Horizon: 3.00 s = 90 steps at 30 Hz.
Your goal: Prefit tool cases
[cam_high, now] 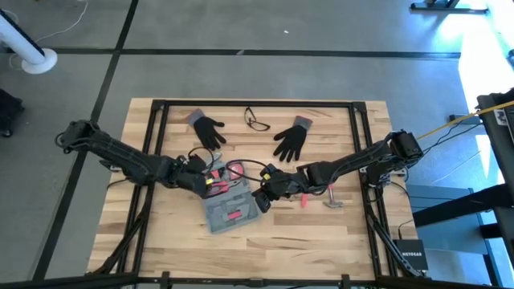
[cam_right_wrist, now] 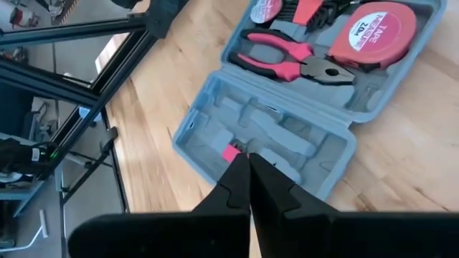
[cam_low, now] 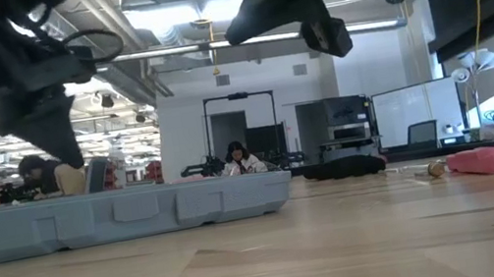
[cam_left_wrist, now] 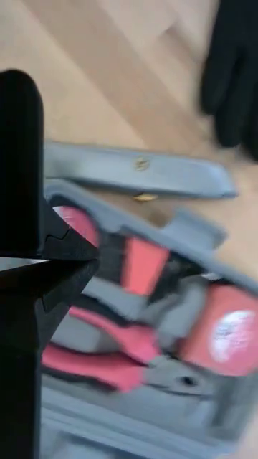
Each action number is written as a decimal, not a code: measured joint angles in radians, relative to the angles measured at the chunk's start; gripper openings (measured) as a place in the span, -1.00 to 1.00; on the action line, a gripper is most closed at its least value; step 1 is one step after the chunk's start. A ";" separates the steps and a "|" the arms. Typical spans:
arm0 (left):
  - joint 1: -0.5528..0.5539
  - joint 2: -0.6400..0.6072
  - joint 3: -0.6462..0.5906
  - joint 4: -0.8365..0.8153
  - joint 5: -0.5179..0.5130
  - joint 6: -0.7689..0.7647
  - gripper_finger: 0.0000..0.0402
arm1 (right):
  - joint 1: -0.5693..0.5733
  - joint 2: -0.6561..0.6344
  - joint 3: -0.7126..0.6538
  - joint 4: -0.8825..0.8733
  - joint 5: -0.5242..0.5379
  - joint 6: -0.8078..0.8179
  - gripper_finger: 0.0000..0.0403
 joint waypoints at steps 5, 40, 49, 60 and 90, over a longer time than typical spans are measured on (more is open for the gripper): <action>0.070 0.020 0.002 0.075 -0.037 0.112 -1.00 | 0.000 0.000 0.000 0.000 0.000 0.030 -1.00; 0.300 0.276 0.004 0.385 0.190 0.229 -1.00 | 0.000 0.000 -0.002 0.004 0.032 0.168 -1.00; 0.135 0.268 0.002 0.397 0.180 0.029 -1.00 | 0.014 0.000 -0.002 -0.038 -0.045 0.126 -1.00; 0.059 0.268 0.028 0.526 0.129 -0.020 -1.00 | 0.012 0.000 -0.002 -0.045 -0.055 0.048 -1.00; -0.558 0.283 0.156 0.255 0.292 0.213 -1.00 | 0.152 -0.002 -0.002 -0.198 -0.169 0.005 -1.00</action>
